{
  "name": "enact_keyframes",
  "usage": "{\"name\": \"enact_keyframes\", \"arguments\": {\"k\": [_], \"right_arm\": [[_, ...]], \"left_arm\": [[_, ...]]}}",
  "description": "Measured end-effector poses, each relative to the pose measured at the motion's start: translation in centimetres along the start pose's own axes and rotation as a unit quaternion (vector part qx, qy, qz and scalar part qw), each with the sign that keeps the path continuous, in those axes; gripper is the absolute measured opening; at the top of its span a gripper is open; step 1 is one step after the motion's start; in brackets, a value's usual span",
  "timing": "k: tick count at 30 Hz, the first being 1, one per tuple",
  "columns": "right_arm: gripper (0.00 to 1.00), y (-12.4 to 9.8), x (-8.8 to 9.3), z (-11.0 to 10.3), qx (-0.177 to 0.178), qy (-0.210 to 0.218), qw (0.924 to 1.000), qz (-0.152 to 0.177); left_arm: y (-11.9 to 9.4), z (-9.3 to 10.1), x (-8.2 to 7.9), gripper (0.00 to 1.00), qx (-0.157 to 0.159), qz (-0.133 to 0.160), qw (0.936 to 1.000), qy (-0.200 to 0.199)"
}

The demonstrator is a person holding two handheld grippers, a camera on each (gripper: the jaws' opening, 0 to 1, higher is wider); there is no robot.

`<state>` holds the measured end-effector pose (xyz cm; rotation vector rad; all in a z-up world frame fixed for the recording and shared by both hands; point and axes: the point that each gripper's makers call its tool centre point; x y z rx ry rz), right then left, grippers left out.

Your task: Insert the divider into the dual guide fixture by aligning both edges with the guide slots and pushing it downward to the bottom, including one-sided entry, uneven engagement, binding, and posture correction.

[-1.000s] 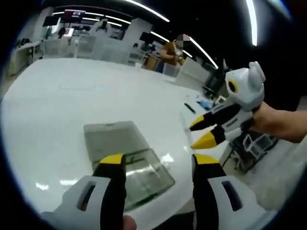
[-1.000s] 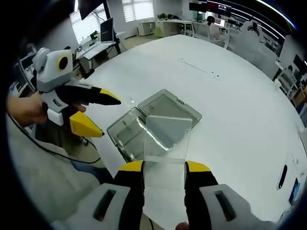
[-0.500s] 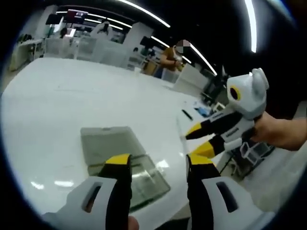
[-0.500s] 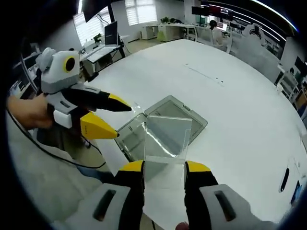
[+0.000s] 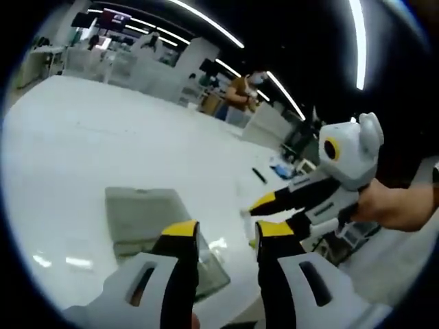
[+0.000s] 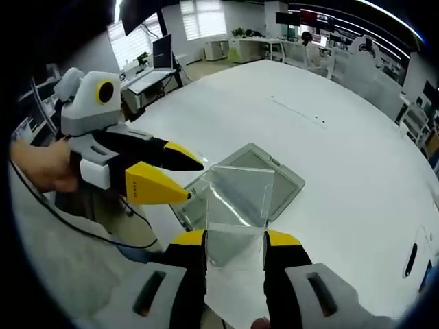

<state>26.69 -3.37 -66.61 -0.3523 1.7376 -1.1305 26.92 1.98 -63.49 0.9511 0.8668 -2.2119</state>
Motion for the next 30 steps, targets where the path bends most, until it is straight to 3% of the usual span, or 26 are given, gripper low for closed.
{"name": "enact_keyframes", "arguments": {"k": [22,30], "right_arm": [[0.27,0.2,-1.1,-1.2,-0.01,-0.002,0.9999,0.007],[0.27,0.3,-1.2,-1.3,-0.01,0.003,0.9999,0.005]], "left_arm": [[0.5,0.2,0.1,0.18,0.011,0.006,0.9996,-0.026],[0.5,0.4,0.1,0.09,0.016,0.007,0.9988,-0.045]]}}
Point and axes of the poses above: the point that each gripper's makers call its tool centre point, and the gripper's own axes: y roughly forward along the fingers, z roughly to its right, x roughly out of its underside, and after that the axes turned 1 degree about x, right-handed
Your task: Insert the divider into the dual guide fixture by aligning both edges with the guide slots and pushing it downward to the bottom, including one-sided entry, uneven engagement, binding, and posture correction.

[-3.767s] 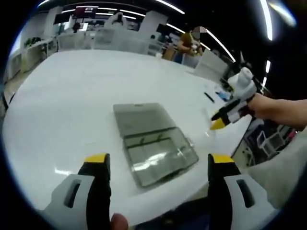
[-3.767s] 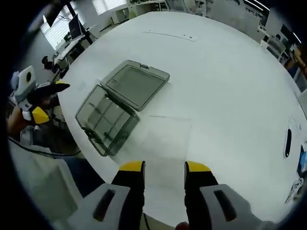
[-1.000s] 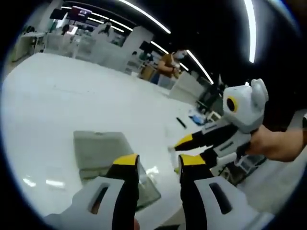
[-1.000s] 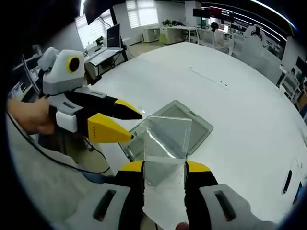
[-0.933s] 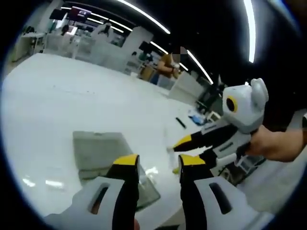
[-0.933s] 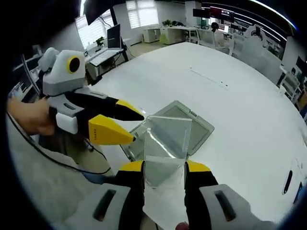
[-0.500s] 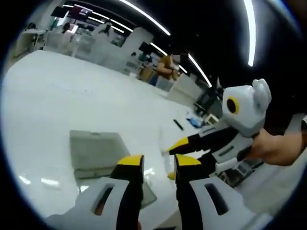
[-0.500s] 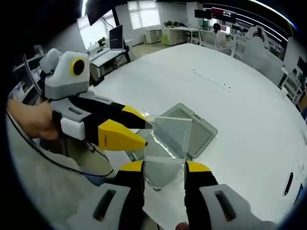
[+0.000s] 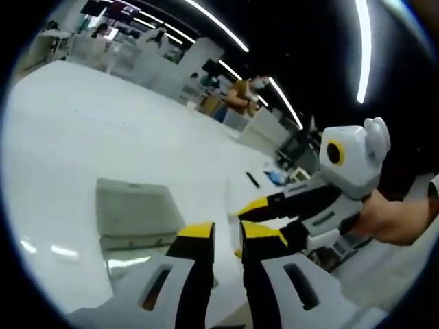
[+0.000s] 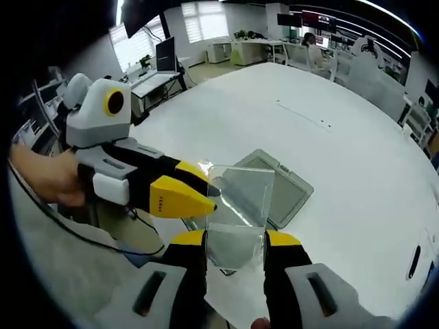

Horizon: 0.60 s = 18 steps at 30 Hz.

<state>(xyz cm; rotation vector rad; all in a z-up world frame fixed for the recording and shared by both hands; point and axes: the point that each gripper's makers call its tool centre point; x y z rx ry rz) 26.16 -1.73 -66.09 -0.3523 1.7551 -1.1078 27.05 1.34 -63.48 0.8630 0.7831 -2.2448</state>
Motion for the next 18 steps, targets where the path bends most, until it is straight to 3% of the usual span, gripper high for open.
{"name": "enact_keyframes", "arguments": {"k": [18], "right_arm": [[0.27,0.18,-0.3,-0.07,-0.005,0.018,0.9998,0.004]], "left_arm": [[0.38,-0.12,-0.23,0.0,-0.002,-0.002,0.9999,-0.013]]}}
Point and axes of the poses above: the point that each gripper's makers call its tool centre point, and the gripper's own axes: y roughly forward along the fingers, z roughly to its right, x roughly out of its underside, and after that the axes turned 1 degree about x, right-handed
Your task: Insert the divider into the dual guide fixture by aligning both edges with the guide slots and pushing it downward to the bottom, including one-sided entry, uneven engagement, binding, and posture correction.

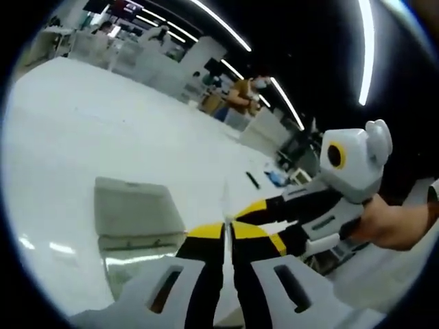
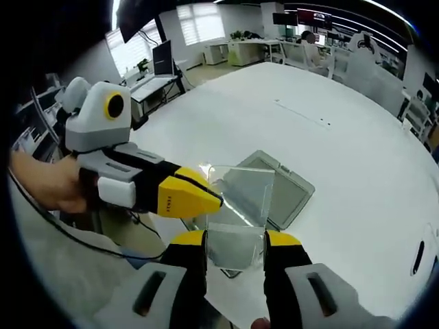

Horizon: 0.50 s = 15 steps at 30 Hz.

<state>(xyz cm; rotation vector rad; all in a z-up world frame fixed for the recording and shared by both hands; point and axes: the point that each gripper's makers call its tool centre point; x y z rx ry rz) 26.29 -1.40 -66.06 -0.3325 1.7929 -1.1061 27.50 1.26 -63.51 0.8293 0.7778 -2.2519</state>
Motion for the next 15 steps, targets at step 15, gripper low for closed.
{"name": "enact_keyframes", "arguments": {"k": [15], "right_arm": [[0.27,0.27,-0.28,0.07,-0.002,0.015,0.9999,0.005]], "left_arm": [[0.04,-0.33,-0.44,0.0,0.001,0.012,0.9998,-0.017]]}}
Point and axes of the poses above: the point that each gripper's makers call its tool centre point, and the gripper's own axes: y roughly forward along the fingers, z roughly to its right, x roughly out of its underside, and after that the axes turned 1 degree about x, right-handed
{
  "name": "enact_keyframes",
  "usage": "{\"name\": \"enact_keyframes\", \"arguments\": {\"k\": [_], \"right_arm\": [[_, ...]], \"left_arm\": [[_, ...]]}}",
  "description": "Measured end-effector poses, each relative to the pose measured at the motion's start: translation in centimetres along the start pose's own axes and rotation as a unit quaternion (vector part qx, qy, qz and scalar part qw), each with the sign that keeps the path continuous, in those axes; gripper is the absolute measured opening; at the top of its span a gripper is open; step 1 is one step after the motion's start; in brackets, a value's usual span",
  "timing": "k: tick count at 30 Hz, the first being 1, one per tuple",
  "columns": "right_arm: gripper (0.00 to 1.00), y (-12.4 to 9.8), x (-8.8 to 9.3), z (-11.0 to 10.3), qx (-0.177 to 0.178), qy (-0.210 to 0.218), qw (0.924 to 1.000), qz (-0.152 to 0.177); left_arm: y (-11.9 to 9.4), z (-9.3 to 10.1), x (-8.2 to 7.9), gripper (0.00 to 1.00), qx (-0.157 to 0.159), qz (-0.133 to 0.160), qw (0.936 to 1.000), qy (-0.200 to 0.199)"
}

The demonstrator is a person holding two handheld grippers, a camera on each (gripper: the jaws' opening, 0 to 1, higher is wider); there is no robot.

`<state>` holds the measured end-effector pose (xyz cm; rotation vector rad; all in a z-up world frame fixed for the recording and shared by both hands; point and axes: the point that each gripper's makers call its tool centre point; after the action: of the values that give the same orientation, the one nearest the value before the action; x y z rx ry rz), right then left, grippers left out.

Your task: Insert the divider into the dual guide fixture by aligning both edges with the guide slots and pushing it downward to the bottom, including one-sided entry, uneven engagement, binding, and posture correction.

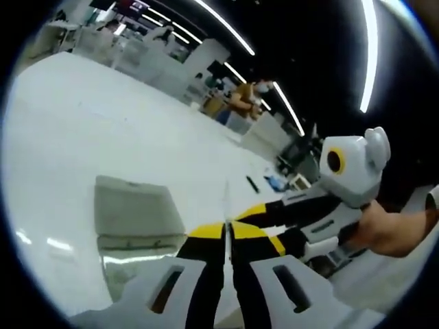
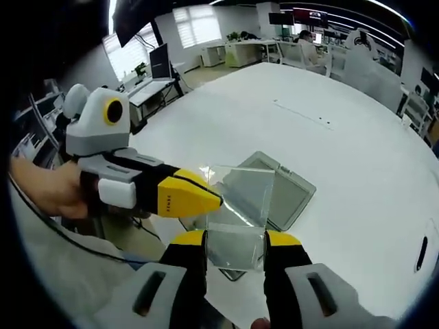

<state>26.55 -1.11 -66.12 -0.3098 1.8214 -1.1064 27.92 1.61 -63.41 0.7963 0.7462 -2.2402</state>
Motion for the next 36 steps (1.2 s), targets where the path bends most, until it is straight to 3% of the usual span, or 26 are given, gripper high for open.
{"name": "enact_keyframes", "arguments": {"k": [24,32,36], "right_arm": [[0.28,0.24,0.13,-0.52,0.004,0.032,0.9995,0.001],[0.29,0.07,-0.15,-0.52,-0.002,0.021,0.9997,0.011],[0.3,0.09,-0.12,-0.57,-0.005,-0.001,0.9999,0.009]], "left_arm": [[-0.03,-0.46,0.18,0.0,-0.003,0.008,0.9984,-0.055],[-0.12,-0.29,-0.09,0.0,0.006,0.004,0.9988,-0.049],[-0.11,-0.08,-0.02,0.0,0.01,-0.005,0.9995,-0.028]]}}
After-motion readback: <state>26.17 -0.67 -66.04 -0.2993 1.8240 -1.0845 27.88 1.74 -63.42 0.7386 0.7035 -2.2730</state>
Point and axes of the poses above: the point that each gripper's makers call its tool centre point, and the gripper's own axes: y roughly forward along the fingers, z roughly to its right, x roughly out of its underside, and after that the axes turned 1 degree about x, right-handed
